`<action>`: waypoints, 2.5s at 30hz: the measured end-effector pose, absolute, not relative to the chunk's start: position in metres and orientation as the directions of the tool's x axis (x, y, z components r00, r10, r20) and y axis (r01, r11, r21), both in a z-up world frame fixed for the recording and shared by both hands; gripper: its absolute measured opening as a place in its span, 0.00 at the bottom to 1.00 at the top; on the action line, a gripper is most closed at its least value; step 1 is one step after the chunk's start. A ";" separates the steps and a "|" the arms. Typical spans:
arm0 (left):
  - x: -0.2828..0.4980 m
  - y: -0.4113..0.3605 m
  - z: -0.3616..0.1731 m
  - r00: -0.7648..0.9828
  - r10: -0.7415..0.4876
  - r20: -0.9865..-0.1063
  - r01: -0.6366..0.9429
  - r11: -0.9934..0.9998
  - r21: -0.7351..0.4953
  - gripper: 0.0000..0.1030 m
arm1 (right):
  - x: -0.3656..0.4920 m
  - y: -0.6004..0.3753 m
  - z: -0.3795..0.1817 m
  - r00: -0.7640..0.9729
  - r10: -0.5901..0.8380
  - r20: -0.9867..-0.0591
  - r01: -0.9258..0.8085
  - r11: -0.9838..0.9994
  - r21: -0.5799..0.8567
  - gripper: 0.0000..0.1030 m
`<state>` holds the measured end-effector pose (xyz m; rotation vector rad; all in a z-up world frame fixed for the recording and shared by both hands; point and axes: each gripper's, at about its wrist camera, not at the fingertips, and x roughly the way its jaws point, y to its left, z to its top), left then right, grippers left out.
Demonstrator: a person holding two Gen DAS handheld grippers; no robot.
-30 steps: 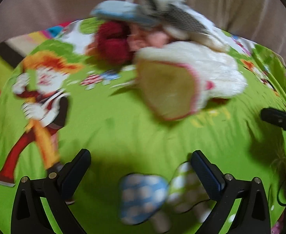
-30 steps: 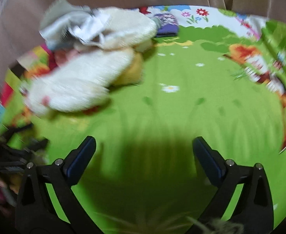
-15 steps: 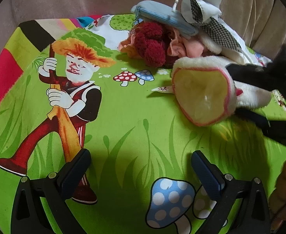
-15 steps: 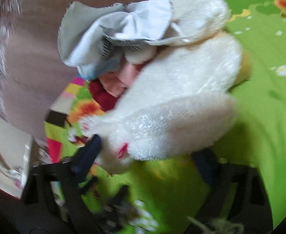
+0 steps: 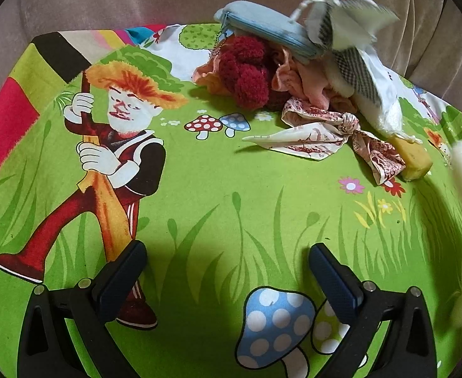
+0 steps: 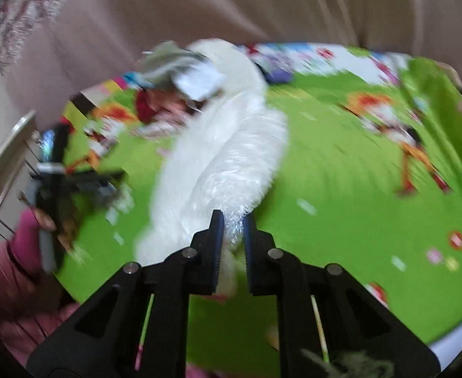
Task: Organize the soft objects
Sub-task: 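Grasp the white fuzzy cloth with the right tool while the left tool grasps the houndstooth cloth, then carry both held cloths to the white bin and release them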
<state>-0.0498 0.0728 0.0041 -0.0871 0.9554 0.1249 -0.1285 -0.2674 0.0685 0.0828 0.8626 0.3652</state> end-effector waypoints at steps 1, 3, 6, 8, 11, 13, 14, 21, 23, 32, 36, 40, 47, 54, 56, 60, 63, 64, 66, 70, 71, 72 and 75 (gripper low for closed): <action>-0.050 0.073 0.004 0.571 0.068 -0.818 -0.146 0.989 -0.020 1.00 | -0.130 -0.278 0.067 0.598 0.320 -0.735 -0.249 0.946 0.208 0.16; -0.051 0.076 0.005 0.575 0.062 -0.816 -0.151 0.988 -0.031 1.00 | -0.132 -0.296 0.062 0.598 0.313 -0.738 -0.214 0.949 0.230 0.16; -0.054 0.080 0.007 0.586 0.033 -0.809 -0.146 0.987 -0.065 1.00 | -0.117 -0.307 0.053 0.592 0.344 -0.728 -0.155 0.936 0.316 0.35; -0.058 0.086 0.010 0.602 -0.012 -0.799 -0.144 0.982 -0.124 1.00 | -0.109 -0.312 0.045 0.577 0.378 -0.724 -0.103 0.913 0.395 0.62; -0.067 0.092 0.021 0.641 -0.103 -0.761 -0.118 0.966 -0.230 1.00 | -0.112 -0.318 0.047 0.576 0.428 -0.696 -0.043 0.867 0.497 0.70; -0.069 0.093 0.032 0.668 -0.176 -0.723 -0.097 0.943 -0.319 1.00 | -0.112 -0.323 0.047 0.569 0.499 -0.654 -0.012 0.800 0.599 0.79; -0.068 0.091 0.036 0.676 -0.197 -0.711 -0.087 0.936 -0.342 1.00 | -0.114 -0.323 0.047 0.572 0.513 -0.640 -0.008 0.784 0.621 0.79; -0.017 0.031 0.051 0.657 -0.197 -0.728 0.075 0.978 -0.196 1.00 | -0.094 -0.306 0.031 0.565 0.475 -0.675 0.058 0.792 0.607 0.79; -0.008 0.010 0.054 0.659 -0.212 -0.722 0.138 0.977 -0.161 1.00 | -0.094 -0.307 0.025 0.573 0.470 -0.671 0.083 0.781 0.618 0.79; -0.019 0.007 0.065 0.738 -0.186 -0.649 0.140 0.983 -0.122 0.14 | -0.103 -0.325 0.018 0.572 0.452 -0.684 0.128 0.775 0.619 0.79; -0.061 0.037 0.083 0.770 -0.214 -0.602 0.131 0.975 -0.179 0.14 | -0.112 -0.328 0.016 0.567 0.489 -0.663 0.138 0.737 0.662 0.79; -0.093 0.068 0.084 0.793 -0.194 -0.578 0.082 0.973 -0.214 0.14 | -0.109 -0.321 0.015 0.562 0.513 -0.649 0.147 0.710 0.689 0.81; -0.110 0.073 0.064 0.778 -0.194 -0.597 0.045 0.966 -0.255 0.14 | -0.068 -0.261 0.021 0.556 0.430 -0.711 0.095 0.817 0.569 0.74; -0.121 0.053 0.051 0.753 -0.226 -0.618 0.106 0.968 -0.225 0.15 | -0.095 -0.232 0.051 0.615 0.389 -0.686 -0.116 0.905 0.408 0.44; -0.123 0.053 0.050 0.755 -0.227 -0.615 0.101 0.967 -0.234 0.15 | -0.107 -0.234 0.056 0.622 0.391 -0.678 -0.146 0.909 0.390 0.44; -0.125 0.048 0.054 0.751 -0.234 -0.617 0.101 0.965 -0.242 0.15 | -0.124 -0.243 0.061 0.619 0.414 -0.667 -0.164 0.899 0.406 0.44; -0.128 0.035 0.058 0.741 -0.241 -0.627 0.124 0.967 -0.224 0.15 | -0.137 -0.254 0.069 0.636 0.421 -0.647 -0.180 0.896 0.406 0.44; -0.128 0.030 0.059 0.739 -0.244 -0.629 0.133 0.967 -0.218 0.15 | -0.139 -0.255 0.071 0.645 0.418 -0.640 -0.182 0.897 0.402 0.44; -0.131 0.018 0.063 0.730 -0.256 -0.633 0.157 0.965 -0.210 0.15 | -0.149 -0.261 0.078 0.663 0.403 -0.631 -0.188 0.905 0.381 0.44; -0.139 -0.001 0.072 0.728 -0.280 -0.626 0.198 0.960 -0.198 0.15 | -0.163 -0.272 0.094 0.687 0.384 -0.616 -0.198 0.916 0.349 0.44; -0.141 -0.006 0.075 0.728 -0.284 -0.624 0.209 0.959 -0.193 0.15 | -0.164 -0.275 0.098 0.693 0.379 -0.613 -0.199 0.918 0.343 0.44; -0.142 -0.010 0.078 0.727 -0.292 -0.621 0.219 0.956 -0.194 0.15 | -0.166 -0.278 0.103 0.699 0.374 -0.609 -0.199 0.920 0.337 0.44; -0.147 -0.019 0.087 0.727 -0.310 -0.613 0.246 0.951 -0.188 0.15 | -0.172 -0.287 0.117 0.715 0.364 -0.596 -0.203 0.925 0.321 0.45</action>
